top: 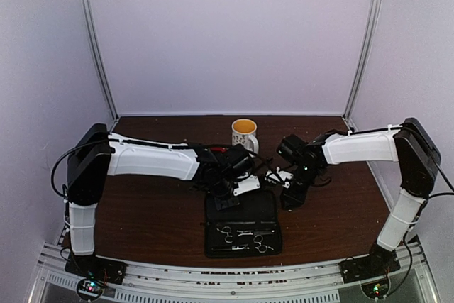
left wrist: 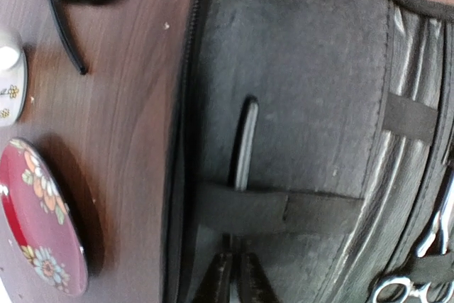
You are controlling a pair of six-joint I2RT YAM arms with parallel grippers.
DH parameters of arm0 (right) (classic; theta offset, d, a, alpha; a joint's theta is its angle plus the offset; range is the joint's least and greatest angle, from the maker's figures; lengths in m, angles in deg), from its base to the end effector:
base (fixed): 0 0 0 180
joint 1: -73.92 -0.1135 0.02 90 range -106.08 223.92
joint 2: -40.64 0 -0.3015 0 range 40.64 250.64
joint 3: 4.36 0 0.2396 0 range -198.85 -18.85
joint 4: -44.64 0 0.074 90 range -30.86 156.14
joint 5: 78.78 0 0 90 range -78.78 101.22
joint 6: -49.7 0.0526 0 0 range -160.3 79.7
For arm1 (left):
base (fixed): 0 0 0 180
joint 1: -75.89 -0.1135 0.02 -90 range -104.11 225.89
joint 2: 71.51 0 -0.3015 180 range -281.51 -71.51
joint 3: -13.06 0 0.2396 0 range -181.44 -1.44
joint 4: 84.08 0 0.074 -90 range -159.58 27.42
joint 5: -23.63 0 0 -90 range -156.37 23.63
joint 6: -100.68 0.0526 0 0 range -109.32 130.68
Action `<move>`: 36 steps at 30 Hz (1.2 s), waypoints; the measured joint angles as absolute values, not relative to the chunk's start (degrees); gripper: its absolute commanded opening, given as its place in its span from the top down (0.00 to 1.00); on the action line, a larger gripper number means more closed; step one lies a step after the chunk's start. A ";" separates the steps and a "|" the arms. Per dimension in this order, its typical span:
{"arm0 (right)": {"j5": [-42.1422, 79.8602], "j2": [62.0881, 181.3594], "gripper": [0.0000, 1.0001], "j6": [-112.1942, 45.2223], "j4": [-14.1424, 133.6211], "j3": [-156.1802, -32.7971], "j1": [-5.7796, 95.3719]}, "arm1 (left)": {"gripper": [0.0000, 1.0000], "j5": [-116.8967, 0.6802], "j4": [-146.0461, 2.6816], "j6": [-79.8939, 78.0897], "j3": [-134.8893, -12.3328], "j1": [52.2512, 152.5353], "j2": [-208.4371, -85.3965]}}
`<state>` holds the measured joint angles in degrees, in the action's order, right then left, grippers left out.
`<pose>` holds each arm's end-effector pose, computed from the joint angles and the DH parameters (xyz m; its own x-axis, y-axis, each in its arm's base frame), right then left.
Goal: Sort the hair-cutting tools
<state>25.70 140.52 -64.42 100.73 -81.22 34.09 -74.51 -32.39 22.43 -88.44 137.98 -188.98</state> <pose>0.2341 0.2124 0.1942 -0.4200 -0.8656 -0.2728 -0.9073 0.3940 0.1469 0.2113 -0.3830 0.1985 -0.2509 0.9043 -0.3455 0.9200 0.3338 0.2056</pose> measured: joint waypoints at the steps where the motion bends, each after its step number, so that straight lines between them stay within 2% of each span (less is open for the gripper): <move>1: 25.70 140.39 0.63 -64.42 100.68 -81.22 34.31 | 0.74 -74.16 -32.74 22.40 -88.49 137.98 -189.18; 4: 25.65 140.34 0.63 -64.42 100.70 -81.22 34.88 | 0.66 -74.01 -33.24 22.64 -88.49 137.98 -189.40; 11: 25.55 140.34 0.63 -64.51 100.68 -81.22 34.81 | 0.65 -73.77 -33.55 21.40 -87.18 137.98 -185.35; 17: 24.98 140.34 0.63 -64.51 100.62 -81.22 34.85 | 0.79 -74.55 -33.83 18.82 -83.02 137.89 -174.60; 19: 24.85 140.34 0.64 -64.51 100.62 -81.22 34.85 | 0.88 -74.93 -34.07 17.77 -81.03 137.63 -172.85; 23: 24.65 140.41 0.70 -64.49 100.60 -81.22 34.92 | 0.99 -75.21 -34.09 15.85 -75.96 136.32 -172.70; 36: 24.71 142.46 0.73 -64.46 100.79 -81.25 35.07 | 1.00 -74.53 -36.10 14.01 -73.58 134.33 -178.36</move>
<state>24.71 142.46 -64.46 100.79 -81.25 35.07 -74.53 -36.10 14.01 -73.58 134.33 -178.36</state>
